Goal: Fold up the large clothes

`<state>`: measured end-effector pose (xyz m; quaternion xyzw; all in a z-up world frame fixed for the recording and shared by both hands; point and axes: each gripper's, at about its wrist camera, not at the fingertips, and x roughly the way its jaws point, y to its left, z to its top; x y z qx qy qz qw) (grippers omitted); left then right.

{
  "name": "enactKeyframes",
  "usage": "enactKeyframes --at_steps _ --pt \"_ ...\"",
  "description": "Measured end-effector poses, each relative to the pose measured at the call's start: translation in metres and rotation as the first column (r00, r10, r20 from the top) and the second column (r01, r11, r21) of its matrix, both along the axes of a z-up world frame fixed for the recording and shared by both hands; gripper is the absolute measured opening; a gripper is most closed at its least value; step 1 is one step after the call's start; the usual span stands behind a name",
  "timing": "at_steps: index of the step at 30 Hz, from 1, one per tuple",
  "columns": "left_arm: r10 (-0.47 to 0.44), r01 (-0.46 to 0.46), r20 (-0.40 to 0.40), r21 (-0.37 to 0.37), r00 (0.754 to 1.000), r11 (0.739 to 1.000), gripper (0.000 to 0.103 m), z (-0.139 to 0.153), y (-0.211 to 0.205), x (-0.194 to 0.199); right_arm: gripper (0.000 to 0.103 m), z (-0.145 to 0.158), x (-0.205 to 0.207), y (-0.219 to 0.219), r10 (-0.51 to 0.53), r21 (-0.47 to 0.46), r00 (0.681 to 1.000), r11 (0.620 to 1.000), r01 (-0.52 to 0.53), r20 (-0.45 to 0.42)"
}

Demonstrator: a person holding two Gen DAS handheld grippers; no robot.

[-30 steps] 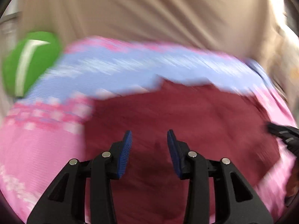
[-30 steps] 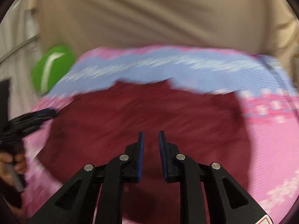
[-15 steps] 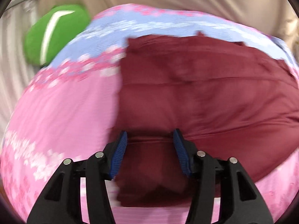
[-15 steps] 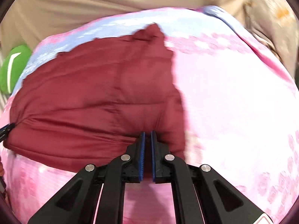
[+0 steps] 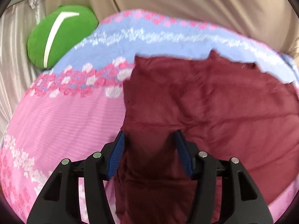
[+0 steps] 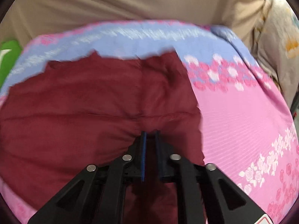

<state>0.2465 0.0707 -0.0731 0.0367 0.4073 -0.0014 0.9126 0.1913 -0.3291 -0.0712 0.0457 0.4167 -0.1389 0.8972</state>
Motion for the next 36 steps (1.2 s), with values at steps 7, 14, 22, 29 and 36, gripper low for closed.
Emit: enactKeyframes --at_steps 7,14,22,29,36 --pt "0.009 -0.014 -0.046 -0.114 0.999 0.993 0.056 -0.014 0.02 0.002 0.015 0.037 -0.015 0.003 0.015 0.145 0.997 0.989 -0.025 0.075" --pt "0.011 -0.014 -0.032 -0.098 0.999 0.995 0.056 -0.014 0.019 0.002 0.015 0.059 0.03 0.097 0.287 0.181 0.951 0.935 -0.305 0.118" --pt "0.001 -0.005 -0.033 -0.121 0.999 0.993 0.059 -0.018 0.021 0.004 0.007 0.006 0.102 0.151 0.316 0.1 0.948 0.945 -0.312 -0.037" --pt "-0.005 0.003 -0.022 -0.1 1.0 0.995 0.06 -0.019 0.018 0.002 0.008 0.018 0.108 0.152 0.315 0.155 0.949 0.938 -0.309 -0.01" --pt "-0.009 0.008 -0.015 -0.097 1.0 0.995 0.061 -0.019 0.018 0.002 0.007 -0.004 0.138 0.162 0.322 0.138 0.944 0.941 -0.31 -0.072"
